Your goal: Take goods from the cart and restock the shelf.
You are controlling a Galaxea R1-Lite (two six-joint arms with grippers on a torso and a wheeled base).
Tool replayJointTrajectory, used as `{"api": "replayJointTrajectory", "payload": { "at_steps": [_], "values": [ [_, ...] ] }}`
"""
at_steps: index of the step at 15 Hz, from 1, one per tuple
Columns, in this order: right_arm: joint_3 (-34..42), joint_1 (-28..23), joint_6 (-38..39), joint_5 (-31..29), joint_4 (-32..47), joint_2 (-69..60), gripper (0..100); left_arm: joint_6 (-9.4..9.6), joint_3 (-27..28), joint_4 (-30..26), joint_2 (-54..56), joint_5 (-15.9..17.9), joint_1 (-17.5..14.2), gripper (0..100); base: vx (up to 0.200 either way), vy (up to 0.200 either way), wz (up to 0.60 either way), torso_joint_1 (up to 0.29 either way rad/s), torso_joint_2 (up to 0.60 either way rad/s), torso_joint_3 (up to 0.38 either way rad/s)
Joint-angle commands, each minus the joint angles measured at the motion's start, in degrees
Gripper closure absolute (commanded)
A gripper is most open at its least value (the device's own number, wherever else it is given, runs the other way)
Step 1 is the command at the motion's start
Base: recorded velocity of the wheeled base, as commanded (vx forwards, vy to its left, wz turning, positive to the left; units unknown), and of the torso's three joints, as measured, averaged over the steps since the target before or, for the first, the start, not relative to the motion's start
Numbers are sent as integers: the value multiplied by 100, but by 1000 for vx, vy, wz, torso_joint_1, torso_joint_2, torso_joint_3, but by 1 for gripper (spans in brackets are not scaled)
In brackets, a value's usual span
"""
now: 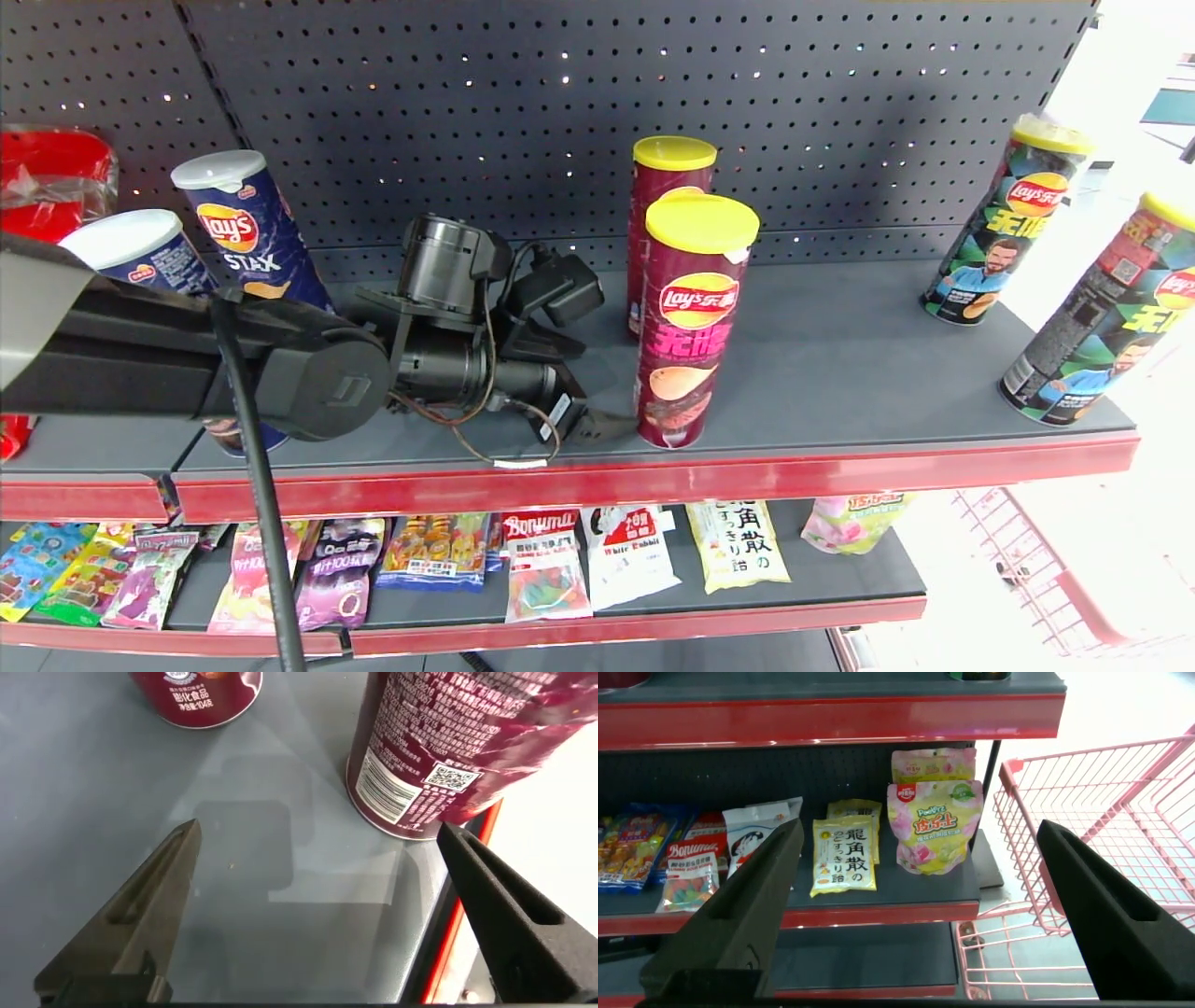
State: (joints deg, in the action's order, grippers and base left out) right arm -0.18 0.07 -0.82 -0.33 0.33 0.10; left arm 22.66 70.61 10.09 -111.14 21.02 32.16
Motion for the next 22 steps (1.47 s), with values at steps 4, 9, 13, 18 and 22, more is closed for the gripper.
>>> {"api": "replayJointTrajectory", "payload": {
  "at_steps": [4, 9, 13, 18, 22],
  "values": [
    [1, 1, 3, -2, 2, -1, 0, 1, 14, 1, -13, -1, 1, 0, 0, 0, 0, 0, 0, 0],
    [1, 1, 3, -2, 2, -1, 0, 1, -21, -7, 66, -1, -17, 0, 0, 0, 0, 0, 0, 0],
    [1, 1, 3, -2, 2, -1, 0, -34, -750, -157, 1103, 17, -333, 0, 0, 0, 0, 0, 0, 0],
    [1, 1, 20, -2, 2, -1, 0, -491, -2596, -1115, 4030, 52, -1019, 0, 0, 0, 0, 0, 0, 0],
    [1, 1, 47, -37, 2, -1, 0, -1528, -3598, -2512, 6860, 8, -1484, 0, 0, 0, 0, 0, 0, 0]
  ]
}}
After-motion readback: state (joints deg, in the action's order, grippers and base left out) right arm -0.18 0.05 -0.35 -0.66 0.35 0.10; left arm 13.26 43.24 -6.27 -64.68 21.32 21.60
